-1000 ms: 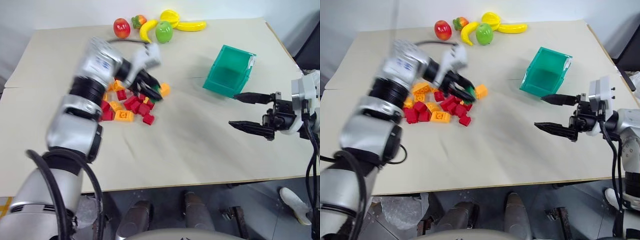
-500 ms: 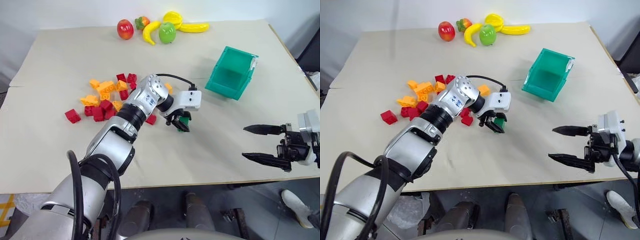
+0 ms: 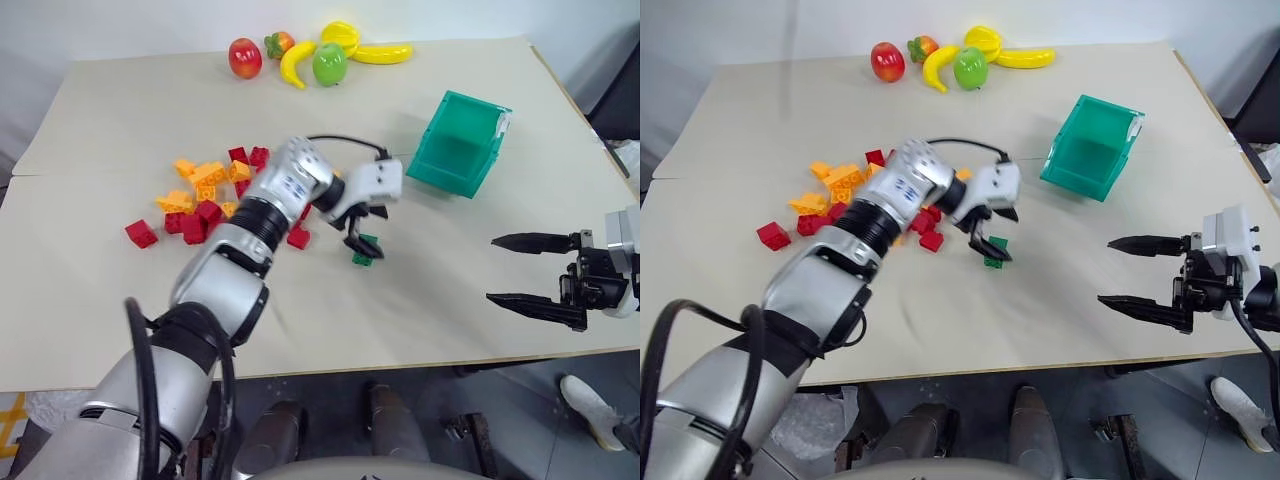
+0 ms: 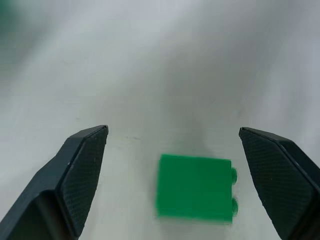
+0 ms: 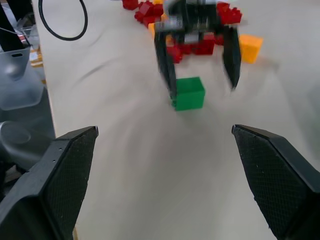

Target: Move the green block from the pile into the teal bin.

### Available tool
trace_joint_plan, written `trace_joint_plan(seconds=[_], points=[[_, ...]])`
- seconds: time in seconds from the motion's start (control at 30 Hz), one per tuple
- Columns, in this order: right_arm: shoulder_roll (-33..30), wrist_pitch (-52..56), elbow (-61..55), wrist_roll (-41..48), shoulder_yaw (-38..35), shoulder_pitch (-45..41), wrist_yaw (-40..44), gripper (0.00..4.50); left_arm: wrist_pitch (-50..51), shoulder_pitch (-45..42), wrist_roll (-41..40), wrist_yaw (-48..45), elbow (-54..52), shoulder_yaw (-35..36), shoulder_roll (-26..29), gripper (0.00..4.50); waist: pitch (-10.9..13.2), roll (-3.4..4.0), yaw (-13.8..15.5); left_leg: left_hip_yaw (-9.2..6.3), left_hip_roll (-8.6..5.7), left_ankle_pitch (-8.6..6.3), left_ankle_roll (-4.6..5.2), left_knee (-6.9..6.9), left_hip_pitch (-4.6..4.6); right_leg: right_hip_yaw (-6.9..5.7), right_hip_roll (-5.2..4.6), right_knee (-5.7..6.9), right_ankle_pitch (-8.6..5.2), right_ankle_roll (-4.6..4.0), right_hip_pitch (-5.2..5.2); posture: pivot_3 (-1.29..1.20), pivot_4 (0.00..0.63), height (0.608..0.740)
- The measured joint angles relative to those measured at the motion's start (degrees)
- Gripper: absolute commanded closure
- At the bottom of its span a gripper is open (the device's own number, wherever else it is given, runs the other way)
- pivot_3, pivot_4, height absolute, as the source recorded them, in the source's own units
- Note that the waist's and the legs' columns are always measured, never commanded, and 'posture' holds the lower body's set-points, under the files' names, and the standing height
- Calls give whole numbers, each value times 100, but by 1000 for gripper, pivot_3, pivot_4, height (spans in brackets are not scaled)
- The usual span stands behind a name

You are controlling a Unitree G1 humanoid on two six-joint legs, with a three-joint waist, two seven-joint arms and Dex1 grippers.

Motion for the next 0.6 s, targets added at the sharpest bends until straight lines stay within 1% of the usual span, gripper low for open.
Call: trace_joint_plan(seconds=[0.1, 0.17, 0.23, 0.3, 0.43, 0.47, 0.53, 0.6], points=[[-1, 146, -160, 6, 1, -17, -201, 0, 343, 575, -566, -414, -899, 594, 876, 33, -5, 10, -49, 2, 6, 0, -2, -7, 6, 4, 4, 1, -1, -3, -2, 0, 150, 740], [-1, 292, -269, 5, -3, -6, -411, 0, 501, 1122, -919, -557, -1395, 883, 1196, 33, -6, 11, -21, -2, 2, 0, -1, 1, 4, 1, 2, 0, 0, -3, 1, 0, 150, 740], [-7, 442, -444, 10, -9, 29, -575, 0, 634, 1656, -1332, -727, -1837, 1112, 1319, 33, -5, 10, 58, -12, -3, 1, 0, 13, -4, -7, -3, -2, 1, -2, 3, 0, 150, 740], [-116, 640, -667, 60, -104, 222, -689, 0, 782, 2219, -1863, -882, -2259, 1496, 1470, 33, -4, 8, 105, -19, -4, 0, 1, 16, -9, -14, -4, -5, 2, -3, 3, 0, 150, 740], [-202, 837, -924, 110, -357, 388, -834, 0, 1151, 2655, -2479, -773, -2778, 1947, 1598, 33, -4, 7, 160, -17, -4, 0, 1, 22, -10, -15, -4, -8, 4, -4, 6, 0, 150, 740], [-232, 916, -1080, 112, -363, 409, -934, 0, 1136, 2832, -2621, -808, -2984, 2029, 1684, 33, -5, 9, 155, -15, -1, 0, 0, 21, -7, -13, -4, -6, 4, -5, 6, 0, 150, 740], [-274, 1154, -1532, 87, -291, 397, -1310, 0, 1049, 3465, -2951, -992, -3387, 2336, 1993, 33, -8, 14, 52, -8, 9, -3, -5, 5, 5, -9, 2, -3, 2, -11, 5, 0, 150, 740], [-274, 1341, -1793, 66, -99, 286, -1676, 0, 1054, 3896, -3130, -1076, -3621, 2430, 2167, 33, -7, 13, 13, -7, 15, -3, -9, 6, 6, -8, 8, -4, 6, -17, 5, 0, 150, 740]])
